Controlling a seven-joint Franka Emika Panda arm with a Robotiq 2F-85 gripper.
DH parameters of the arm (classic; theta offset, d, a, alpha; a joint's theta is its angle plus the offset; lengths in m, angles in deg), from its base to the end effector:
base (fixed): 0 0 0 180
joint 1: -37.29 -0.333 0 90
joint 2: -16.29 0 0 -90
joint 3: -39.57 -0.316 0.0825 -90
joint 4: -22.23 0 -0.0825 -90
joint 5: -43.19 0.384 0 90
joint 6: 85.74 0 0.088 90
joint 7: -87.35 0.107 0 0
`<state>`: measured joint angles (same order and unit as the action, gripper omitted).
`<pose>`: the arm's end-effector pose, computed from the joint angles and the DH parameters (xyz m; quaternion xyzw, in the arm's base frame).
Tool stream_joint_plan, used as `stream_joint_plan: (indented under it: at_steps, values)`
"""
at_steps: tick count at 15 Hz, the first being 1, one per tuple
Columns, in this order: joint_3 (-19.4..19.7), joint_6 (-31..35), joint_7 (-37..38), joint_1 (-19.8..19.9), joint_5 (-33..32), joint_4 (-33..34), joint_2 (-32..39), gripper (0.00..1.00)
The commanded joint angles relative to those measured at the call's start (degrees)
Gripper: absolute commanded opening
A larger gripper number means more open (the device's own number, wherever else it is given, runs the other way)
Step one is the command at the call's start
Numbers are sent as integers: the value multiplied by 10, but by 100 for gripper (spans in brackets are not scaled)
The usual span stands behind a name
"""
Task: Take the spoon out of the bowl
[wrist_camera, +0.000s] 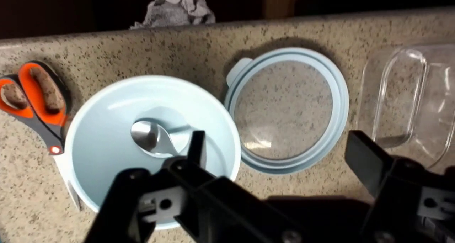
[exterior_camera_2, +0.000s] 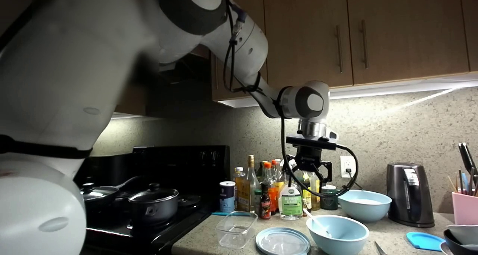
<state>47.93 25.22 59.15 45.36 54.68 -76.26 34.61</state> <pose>0.6146 -0.1592 0.3946 -0.9944 -0.0644 0.0188 0.0820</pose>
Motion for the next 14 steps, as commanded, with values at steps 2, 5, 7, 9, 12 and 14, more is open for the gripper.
stream_joint_plan:
  at_steps: [2, 5, 7, 9, 12, 14]
  values:
    - [-21, -25, -19, 29, -11, 17, 11, 100]
    - [-24, -29, -24, 30, -12, 22, 15, 100]
    - [-29, -52, -62, 34, -23, 43, 32, 100]
    - [-39, -89, -114, 43, -27, 80, 63, 100]
    - [-49, -139, -154, 50, -32, 134, 109, 100]
    - [-57, -164, -174, 55, -29, 172, 141, 100]
